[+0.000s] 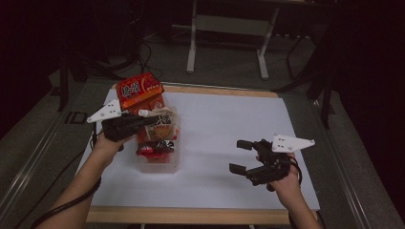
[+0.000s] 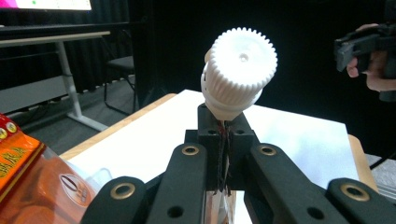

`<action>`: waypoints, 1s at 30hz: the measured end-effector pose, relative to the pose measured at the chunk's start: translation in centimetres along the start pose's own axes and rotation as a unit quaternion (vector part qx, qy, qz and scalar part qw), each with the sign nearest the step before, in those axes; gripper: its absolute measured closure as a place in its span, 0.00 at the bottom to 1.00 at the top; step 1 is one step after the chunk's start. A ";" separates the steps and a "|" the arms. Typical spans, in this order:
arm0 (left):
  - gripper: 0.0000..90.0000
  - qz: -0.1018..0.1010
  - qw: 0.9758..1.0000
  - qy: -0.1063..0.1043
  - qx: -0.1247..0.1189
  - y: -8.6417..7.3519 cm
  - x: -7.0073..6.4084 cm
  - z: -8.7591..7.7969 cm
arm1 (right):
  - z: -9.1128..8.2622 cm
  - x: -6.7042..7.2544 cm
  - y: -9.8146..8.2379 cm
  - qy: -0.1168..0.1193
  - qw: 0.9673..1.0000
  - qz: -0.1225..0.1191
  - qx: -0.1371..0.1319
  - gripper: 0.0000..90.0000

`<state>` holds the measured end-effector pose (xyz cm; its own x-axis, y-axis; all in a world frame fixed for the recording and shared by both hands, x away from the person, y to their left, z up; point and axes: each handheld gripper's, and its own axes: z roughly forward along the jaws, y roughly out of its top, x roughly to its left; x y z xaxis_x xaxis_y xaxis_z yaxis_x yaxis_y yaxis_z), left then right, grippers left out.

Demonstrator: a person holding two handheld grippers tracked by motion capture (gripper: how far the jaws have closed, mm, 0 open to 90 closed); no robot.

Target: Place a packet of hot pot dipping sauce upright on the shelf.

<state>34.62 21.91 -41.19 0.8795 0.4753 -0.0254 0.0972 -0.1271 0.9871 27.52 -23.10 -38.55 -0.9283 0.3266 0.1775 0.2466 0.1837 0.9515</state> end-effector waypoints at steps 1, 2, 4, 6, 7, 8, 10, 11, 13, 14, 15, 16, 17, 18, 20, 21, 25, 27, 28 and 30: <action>0.98 -0.001 1.000 -0.003 0.002 -0.1 0.0 0.0 | 0.0 0.0 0.0 0.000 1.000 0.001 0.000 0.16; 0.98 -0.004 1.000 -0.007 0.004 -0.2 0.0 0.0 | 0.0 0.0 0.0 0.001 1.000 0.001 0.000 0.16; 0.98 -0.003 1.000 -0.013 0.012 -0.5 -0.1 0.1 | 0.0 0.0 0.0 0.002 1.000 0.002 0.000 0.16; 0.98 -0.005 1.000 -0.022 0.015 -0.7 -0.1 0.2 | 0.0 0.0 -0.1 0.002 1.000 0.004 0.000 0.16; 0.98 -0.005 1.000 -0.023 0.018 -0.8 -0.2 0.2 | 0.0 -0.1 -0.1 0.003 1.000 0.004 -0.001 0.16; 0.98 -0.006 0.999 -0.027 0.018 -0.9 -0.2 0.3 | 0.0 -0.1 -0.1 0.002 1.000 0.004 -0.001 0.16; 0.98 -0.009 0.999 -0.030 0.021 -1.1 -0.3 0.4 | 0.0 -0.1 -0.1 0.002 1.000 0.005 -0.001 0.16; 0.98 -0.010 0.999 -0.034 0.022 -1.1 -0.3 0.4 | 0.0 -0.1 -0.1 0.002 1.000 0.006 -0.001 0.16; 0.98 -0.014 0.999 -0.039 0.026 -1.3 -0.4 0.5 | 0.0 -0.1 -0.1 0.002 1.000 0.007 -0.002 0.16; 0.98 -0.016 0.999 -0.041 0.026 -1.4 -0.4 0.5 | 0.0 -0.2 -0.1 0.002 1.000 0.008 -0.002 0.16; 0.98 -0.016 0.999 -0.042 0.031 -1.5 -0.4 0.6 | 0.0 -0.2 -0.1 0.002 1.000 0.009 -0.003 0.16; 0.98 -0.019 0.998 -0.044 0.033 -1.5 -0.5 0.6 | 0.0 -0.2 -0.1 0.002 1.000 0.010 -0.003 0.16; 0.98 -0.018 0.998 -0.045 0.035 -1.6 -0.5 0.7 | 0.0 -0.2 -0.1 0.001 1.000 0.010 -0.003 0.16; 0.98 -0.018 0.998 -0.045 0.035 -1.6 -0.5 0.7 | 0.0 -0.2 -0.1 0.001 1.000 0.010 -0.003 0.16; 0.98 -0.017 0.998 -0.045 0.035 -1.6 -0.6 0.7 | 0.0 -0.3 -0.1 0.001 1.000 0.012 -0.003 0.16; 0.98 -0.019 0.998 -0.045 0.036 -1.6 -0.6 0.7 | 0.0 -0.3 -0.1 0.000 1.000 0.012 -0.004 0.16; 0.98 -0.019 0.998 -0.049 0.039 -1.5 -0.6 0.6 | 0.0 -0.3 -0.2 0.001 1.000 0.017 -0.004 0.16; 0.98 -0.021 0.998 -0.050 0.041 -1.4 -0.7 0.6 | 0.0 -0.4 -0.2 0.001 1.000 0.017 -0.005 0.16; 0.98 -0.020 0.998 -0.052 0.041 -1.4 -0.8 0.6 | -0.1 -0.4 -0.2 0.001 1.000 0.018 -0.006 0.16; 0.98 -0.018 0.997 -0.054 0.043 -1.3 -0.9 0.6 | -0.1 -0.5 -0.2 0.002 1.000 0.021 -0.009 0.16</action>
<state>33.98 21.13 -42.57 0.9193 0.3848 -0.0821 0.1655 -0.1888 0.9680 27.91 -23.43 -38.78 -0.9183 0.3300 0.2188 0.2808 0.1532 0.9474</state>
